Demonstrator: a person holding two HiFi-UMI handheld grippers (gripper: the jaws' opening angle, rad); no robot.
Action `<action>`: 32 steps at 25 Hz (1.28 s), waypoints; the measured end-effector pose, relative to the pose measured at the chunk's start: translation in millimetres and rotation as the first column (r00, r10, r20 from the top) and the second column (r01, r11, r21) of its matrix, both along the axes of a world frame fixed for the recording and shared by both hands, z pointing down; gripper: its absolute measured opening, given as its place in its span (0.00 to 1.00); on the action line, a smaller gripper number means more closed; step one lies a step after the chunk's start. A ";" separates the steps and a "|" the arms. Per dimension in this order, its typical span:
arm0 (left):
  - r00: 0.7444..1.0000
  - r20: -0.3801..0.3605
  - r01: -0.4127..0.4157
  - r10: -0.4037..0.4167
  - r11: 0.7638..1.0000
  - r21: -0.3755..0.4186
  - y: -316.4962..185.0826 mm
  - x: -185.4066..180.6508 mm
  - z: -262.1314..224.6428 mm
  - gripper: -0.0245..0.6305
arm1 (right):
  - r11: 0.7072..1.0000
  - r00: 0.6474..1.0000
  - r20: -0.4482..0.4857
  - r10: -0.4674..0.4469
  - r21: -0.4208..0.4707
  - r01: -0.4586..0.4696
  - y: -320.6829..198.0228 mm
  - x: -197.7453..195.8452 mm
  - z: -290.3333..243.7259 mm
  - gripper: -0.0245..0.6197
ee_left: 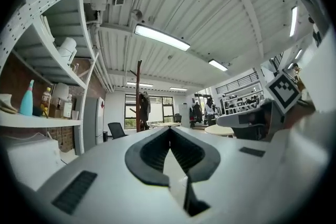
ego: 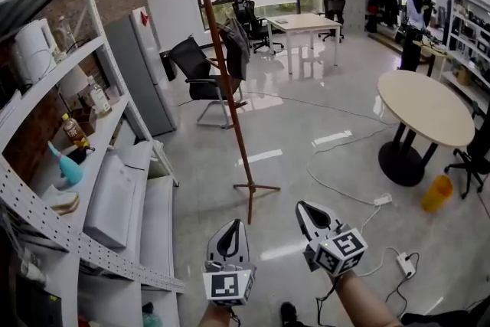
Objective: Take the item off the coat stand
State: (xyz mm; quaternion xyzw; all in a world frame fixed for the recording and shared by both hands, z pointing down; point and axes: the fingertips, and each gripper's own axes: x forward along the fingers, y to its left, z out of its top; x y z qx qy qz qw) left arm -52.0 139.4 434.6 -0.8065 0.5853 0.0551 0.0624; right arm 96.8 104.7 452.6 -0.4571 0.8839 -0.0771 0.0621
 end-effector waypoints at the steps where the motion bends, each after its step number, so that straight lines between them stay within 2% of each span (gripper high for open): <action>1: 1.000 -0.004 -0.002 0.002 1.000 -0.002 -10.9 3.2 -1.2 0.05 | 1.000 1.000 0.004 0.001 -0.002 0.000 -9.6 2.9 -1.6 0.04; 8: 0.999 -0.044 -0.008 0.010 0.999 0.054 -72.2 20.7 -19.8 0.05 | 1.000 0.999 0.048 -0.012 -0.003 0.012 -68.8 16.5 -9.6 0.04; 10: 0.999 -0.046 0.010 -0.007 0.998 0.066 -82.9 20.4 -20.8 0.05 | 1.000 0.999 0.028 -0.019 0.009 0.019 -81.3 18.0 -9.5 0.04; 12: 0.999 -0.048 0.017 -0.014 0.998 0.069 -92.1 20.1 -20.8 0.05 | 1.000 1.000 0.009 -0.026 0.016 0.026 -93.4 20.9 -6.8 0.04; 14: 0.998 -0.054 0.021 -0.018 0.998 0.058 -98.8 19.4 -20.1 0.05 | 0.999 0.999 0.030 -0.034 0.007 0.034 -100.8 21.3 -8.8 0.04; 19: 0.997 -0.065 0.044 -0.041 0.998 0.044 -118.2 11.6 -19.6 0.05 | 0.998 0.997 0.049 -0.055 -0.006 0.055 -117.9 12.8 -9.6 0.04; 23: 0.998 -0.052 0.031 -0.028 0.998 0.046 -145.2 8.5 -20.4 0.05 | 0.998 0.996 0.068 -0.056 -0.002 0.056 -145.3 6.5 -8.6 0.04; 32: 0.997 -0.080 0.014 -0.010 0.999 0.049 -250.4 -20.6 -27.2 0.05 | 1.000 0.999 0.047 -0.018 0.019 0.017 -248.9 -16.2 -19.0 0.04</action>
